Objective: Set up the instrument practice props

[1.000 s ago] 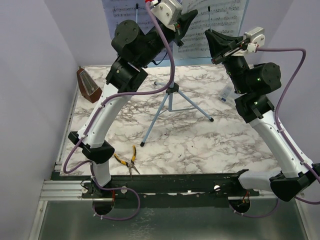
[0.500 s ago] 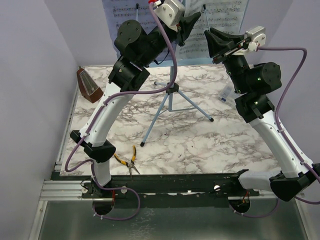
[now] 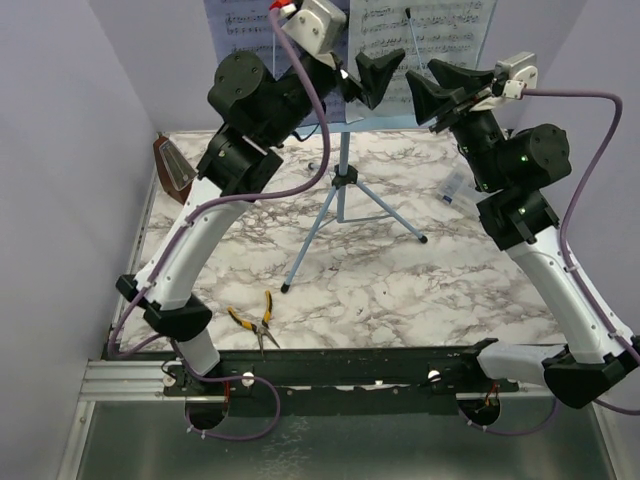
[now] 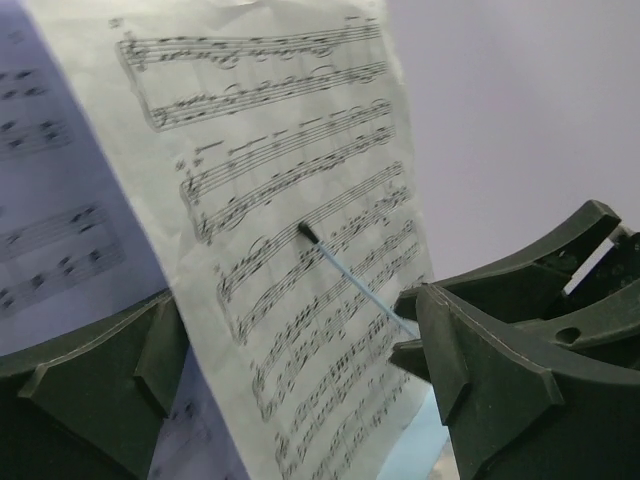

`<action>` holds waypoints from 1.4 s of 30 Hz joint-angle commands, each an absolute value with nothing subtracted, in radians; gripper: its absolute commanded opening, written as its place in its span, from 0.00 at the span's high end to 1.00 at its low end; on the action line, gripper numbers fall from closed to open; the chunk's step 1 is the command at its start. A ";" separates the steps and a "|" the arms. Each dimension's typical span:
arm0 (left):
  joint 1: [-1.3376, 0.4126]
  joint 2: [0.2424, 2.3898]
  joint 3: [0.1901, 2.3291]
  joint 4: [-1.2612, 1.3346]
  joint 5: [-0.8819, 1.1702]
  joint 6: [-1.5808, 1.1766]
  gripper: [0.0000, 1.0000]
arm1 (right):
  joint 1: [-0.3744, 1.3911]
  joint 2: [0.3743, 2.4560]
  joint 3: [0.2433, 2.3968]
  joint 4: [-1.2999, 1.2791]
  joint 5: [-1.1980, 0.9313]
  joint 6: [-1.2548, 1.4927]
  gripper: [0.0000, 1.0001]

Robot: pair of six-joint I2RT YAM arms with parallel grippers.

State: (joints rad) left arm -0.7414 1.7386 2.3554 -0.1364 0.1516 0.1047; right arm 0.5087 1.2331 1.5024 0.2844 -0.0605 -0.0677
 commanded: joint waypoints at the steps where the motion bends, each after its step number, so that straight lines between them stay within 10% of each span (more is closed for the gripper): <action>1: -0.734 1.576 2.224 -0.123 0.008 -0.030 0.01 | 0.509 1.148 1.519 0.150 -0.024 -0.030 0.47; 9: -0.733 1.268 1.876 -0.066 0.045 -0.184 0.01 | 0.509 0.955 1.398 -0.115 -0.020 0.046 0.26; 23: -0.734 0.754 1.164 -0.158 -0.167 -0.326 0.01 | 0.509 0.637 0.884 -0.299 0.064 0.380 0.23; 42: -0.719 0.897 0.605 -0.153 -0.133 -0.778 0.01 | 0.324 1.198 0.588 0.189 -0.205 0.728 0.32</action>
State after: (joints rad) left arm -0.7311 0.8520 0.6529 -0.2790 -0.1898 -0.7094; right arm 0.3767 1.1233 0.5945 0.0425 -0.0631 0.6743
